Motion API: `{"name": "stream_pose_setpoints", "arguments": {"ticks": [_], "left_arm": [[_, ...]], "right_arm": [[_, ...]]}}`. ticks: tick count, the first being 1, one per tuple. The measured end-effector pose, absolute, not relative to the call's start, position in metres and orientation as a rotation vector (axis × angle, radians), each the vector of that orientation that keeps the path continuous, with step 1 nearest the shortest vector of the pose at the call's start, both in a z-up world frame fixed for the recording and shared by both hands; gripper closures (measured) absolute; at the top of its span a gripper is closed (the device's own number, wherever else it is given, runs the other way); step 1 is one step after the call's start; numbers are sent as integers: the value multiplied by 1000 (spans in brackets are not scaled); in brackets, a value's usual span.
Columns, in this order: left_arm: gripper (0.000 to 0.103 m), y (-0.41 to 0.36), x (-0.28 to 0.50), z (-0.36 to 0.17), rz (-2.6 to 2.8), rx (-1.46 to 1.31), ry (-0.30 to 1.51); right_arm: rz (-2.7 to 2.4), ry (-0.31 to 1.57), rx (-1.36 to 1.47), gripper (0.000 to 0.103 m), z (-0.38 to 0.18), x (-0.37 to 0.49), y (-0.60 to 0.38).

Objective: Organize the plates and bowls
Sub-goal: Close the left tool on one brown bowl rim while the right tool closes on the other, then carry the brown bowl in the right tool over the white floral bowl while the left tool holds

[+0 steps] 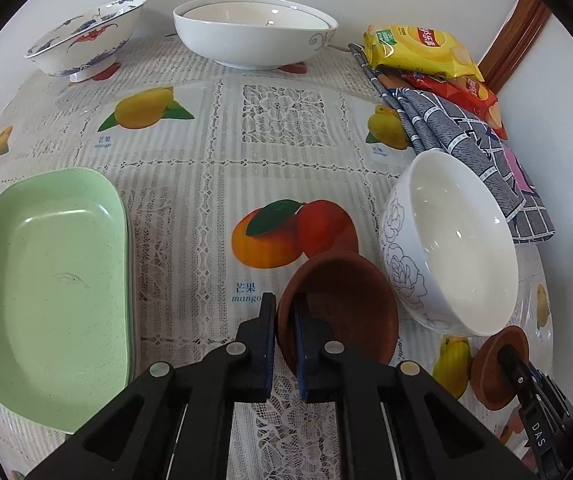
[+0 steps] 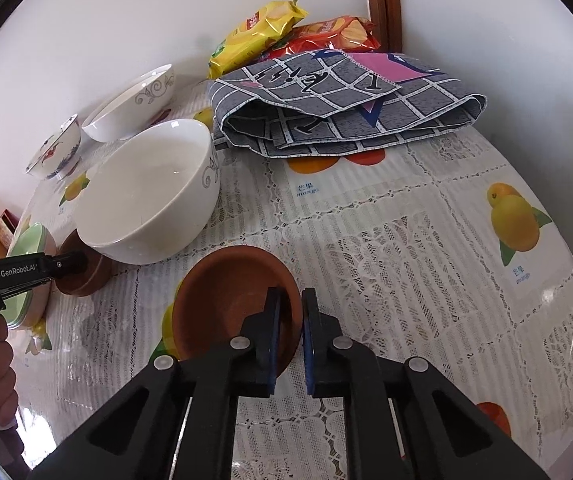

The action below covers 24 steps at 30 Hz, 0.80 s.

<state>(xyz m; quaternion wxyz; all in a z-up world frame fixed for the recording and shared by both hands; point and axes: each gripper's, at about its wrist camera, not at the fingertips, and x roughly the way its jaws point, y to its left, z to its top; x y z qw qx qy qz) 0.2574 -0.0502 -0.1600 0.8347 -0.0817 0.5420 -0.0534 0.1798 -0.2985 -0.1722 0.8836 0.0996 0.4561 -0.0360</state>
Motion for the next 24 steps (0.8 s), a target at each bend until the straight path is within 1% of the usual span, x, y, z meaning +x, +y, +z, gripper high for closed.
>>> {"name": "stream_pose_setpoints", "arguments": {"ticks": [13, 24], "left_arm": [[94, -35, 231, -124, -149, -180, 1079], [94, -28, 206, -75, -172, -178, 972]], "right_arm": [[-95, 909, 217, 94, -148, 161, -288], [-103, 818, 172, 94, -94, 145, -279]]}}
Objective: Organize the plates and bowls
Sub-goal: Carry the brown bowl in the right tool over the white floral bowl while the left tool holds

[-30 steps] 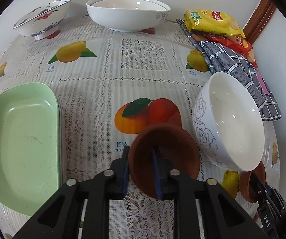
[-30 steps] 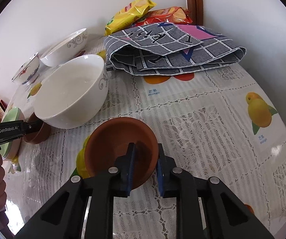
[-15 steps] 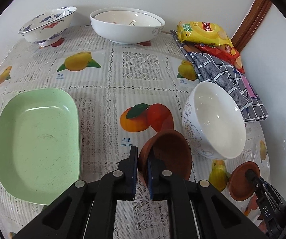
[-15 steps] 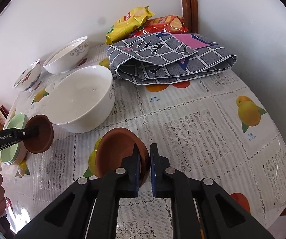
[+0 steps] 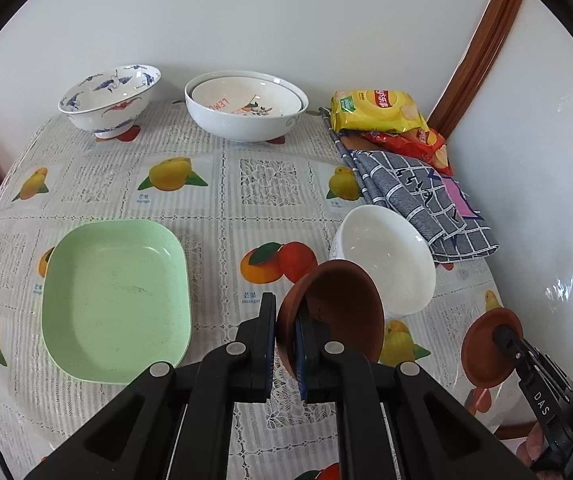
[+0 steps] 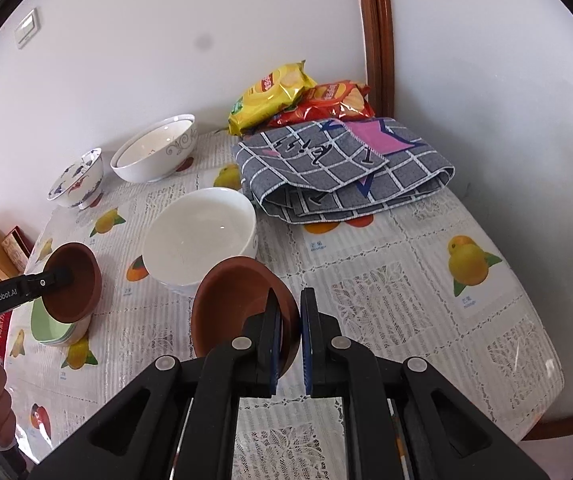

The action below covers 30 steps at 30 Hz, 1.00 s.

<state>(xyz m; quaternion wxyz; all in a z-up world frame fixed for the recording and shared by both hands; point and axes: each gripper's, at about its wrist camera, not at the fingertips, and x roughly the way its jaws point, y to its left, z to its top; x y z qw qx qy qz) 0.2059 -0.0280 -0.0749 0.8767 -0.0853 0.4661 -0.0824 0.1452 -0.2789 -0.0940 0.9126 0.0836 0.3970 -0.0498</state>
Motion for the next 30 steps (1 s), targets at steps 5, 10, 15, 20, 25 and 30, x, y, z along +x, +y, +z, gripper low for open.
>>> {"name": "stream_pose_setpoints", "arguments": {"ticks": [5, 10, 15, 20, 25, 30], "left_arm": [[94, -25, 197, -53, -181, -172, 932], [94, -17, 186, -32, -173, -158, 885], [94, -8, 178, -18, -165, -152, 857], [94, -1, 177, -15, -158, -167, 863], [94, 1, 177, -15, -179, -155, 860], [94, 5, 182, -19, -185, -150, 873]], "right_arm": [[-111, 788, 157, 94, -72, 141, -273], [-103, 757, 151, 94, -56, 142, -266], [-73, 742, 156, 94, -47, 144, -256], [-68, 727, 149, 94, -38, 147, -247], [-70, 720, 145, 94, -33, 152, -240], [-90, 722, 153, 94, -33, 157, -237]]}}
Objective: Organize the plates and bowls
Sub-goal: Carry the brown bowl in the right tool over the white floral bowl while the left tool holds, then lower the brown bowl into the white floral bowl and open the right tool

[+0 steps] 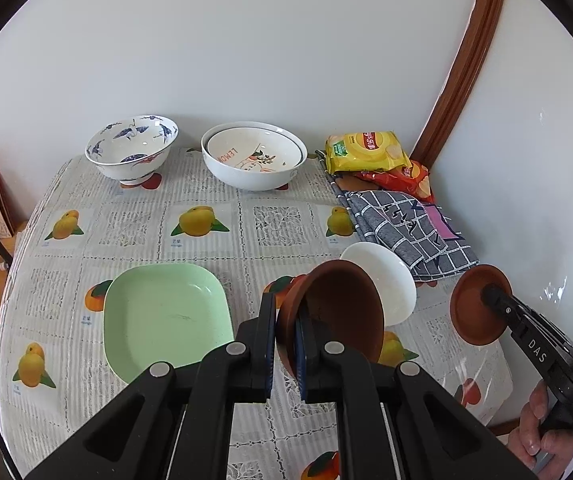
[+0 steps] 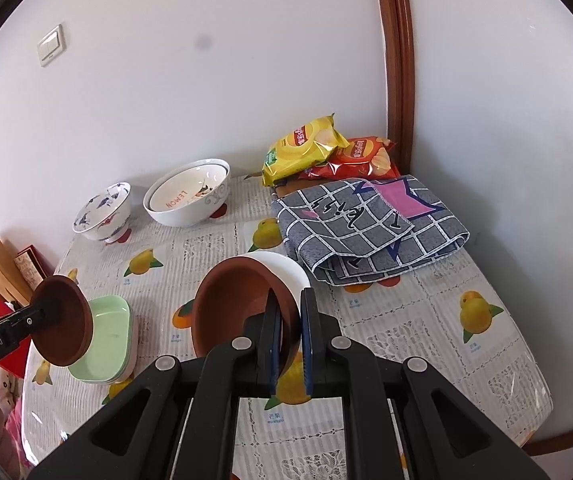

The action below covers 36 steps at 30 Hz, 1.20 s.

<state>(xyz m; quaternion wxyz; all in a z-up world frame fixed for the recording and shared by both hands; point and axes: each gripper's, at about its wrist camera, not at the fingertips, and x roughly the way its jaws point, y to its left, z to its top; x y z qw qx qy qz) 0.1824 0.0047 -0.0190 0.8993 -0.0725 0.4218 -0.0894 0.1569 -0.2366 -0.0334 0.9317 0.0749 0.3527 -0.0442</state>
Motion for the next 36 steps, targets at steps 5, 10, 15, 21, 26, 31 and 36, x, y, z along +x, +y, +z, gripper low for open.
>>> {"name": "stream_pose_setpoints", "arguments": {"ticks": [5, 10, 15, 21, 26, 31, 36], "left_arm": [[94, 10, 189, -24, -191, -151, 880], [94, 13, 199, -31, -192, -150, 895], [94, 12, 206, -35, -199, -148, 900], [94, 11, 213, -47, -211, -151, 917], [94, 11, 221, -56, -212, -154, 938], [94, 14, 229, -63, -205, -157, 950], [94, 16, 237, -71, -197, -166, 969]], "right_arm": [[-105, 738, 148, 94, -37, 165, -235], [-120, 752, 144, 94, -41, 173, -234], [-132, 766, 137, 94, -47, 183, -231], [-136, 785, 138, 94, -56, 194, -230], [-140, 808, 138, 94, -67, 205, -228], [-139, 837, 130, 94, -80, 216, -227], [-137, 857, 115, 94, -90, 228, -222]]}}
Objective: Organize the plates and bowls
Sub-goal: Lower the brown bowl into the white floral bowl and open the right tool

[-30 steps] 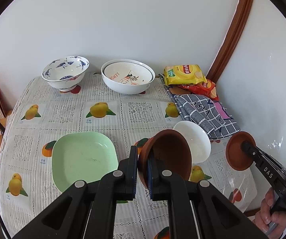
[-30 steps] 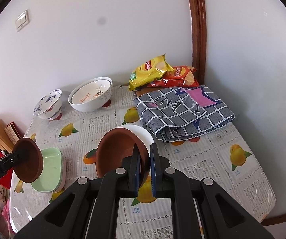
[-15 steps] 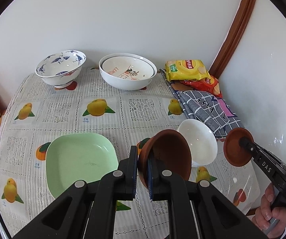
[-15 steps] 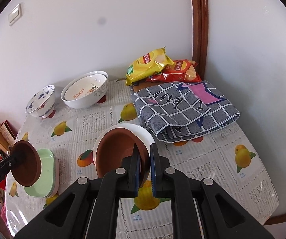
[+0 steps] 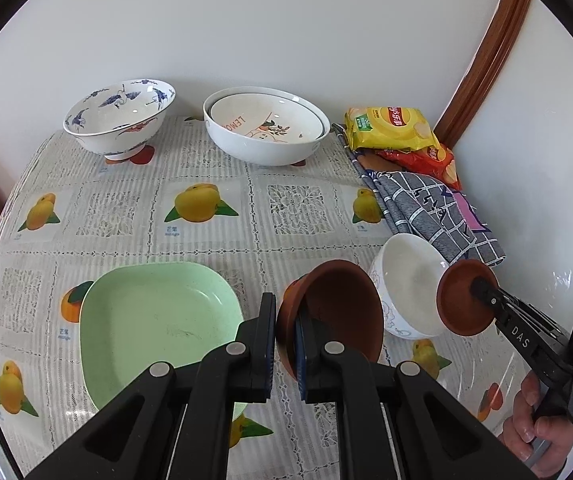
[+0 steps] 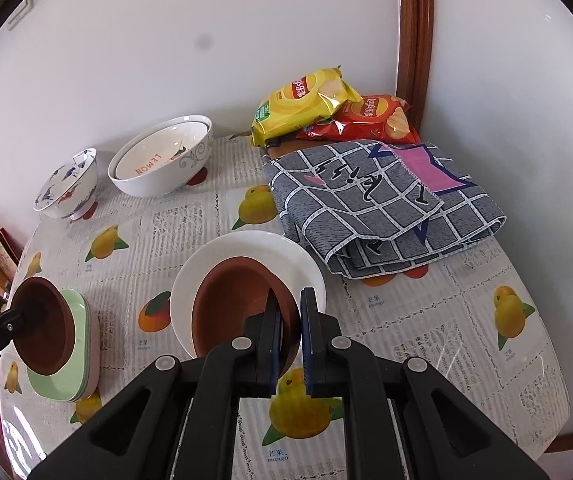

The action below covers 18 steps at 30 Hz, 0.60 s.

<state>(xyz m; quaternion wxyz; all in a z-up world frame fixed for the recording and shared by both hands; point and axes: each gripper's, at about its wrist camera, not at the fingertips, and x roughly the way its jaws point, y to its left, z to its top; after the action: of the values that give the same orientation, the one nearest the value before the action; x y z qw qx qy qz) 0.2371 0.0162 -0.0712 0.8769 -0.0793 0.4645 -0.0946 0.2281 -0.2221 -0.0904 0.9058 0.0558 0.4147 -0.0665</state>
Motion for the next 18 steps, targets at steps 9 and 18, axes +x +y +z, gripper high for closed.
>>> {"name": "stream_pose_setpoints", "arguments": {"ticks": [9, 18], "left_arm": [[94, 18, 248, -82, -195, -165, 991], [94, 17, 256, -93, -223, -188, 994]], "right_arm": [[-136, 892, 79, 94, -110, 248, -214], [-139, 927, 34, 94, -127, 264, -207]]}}
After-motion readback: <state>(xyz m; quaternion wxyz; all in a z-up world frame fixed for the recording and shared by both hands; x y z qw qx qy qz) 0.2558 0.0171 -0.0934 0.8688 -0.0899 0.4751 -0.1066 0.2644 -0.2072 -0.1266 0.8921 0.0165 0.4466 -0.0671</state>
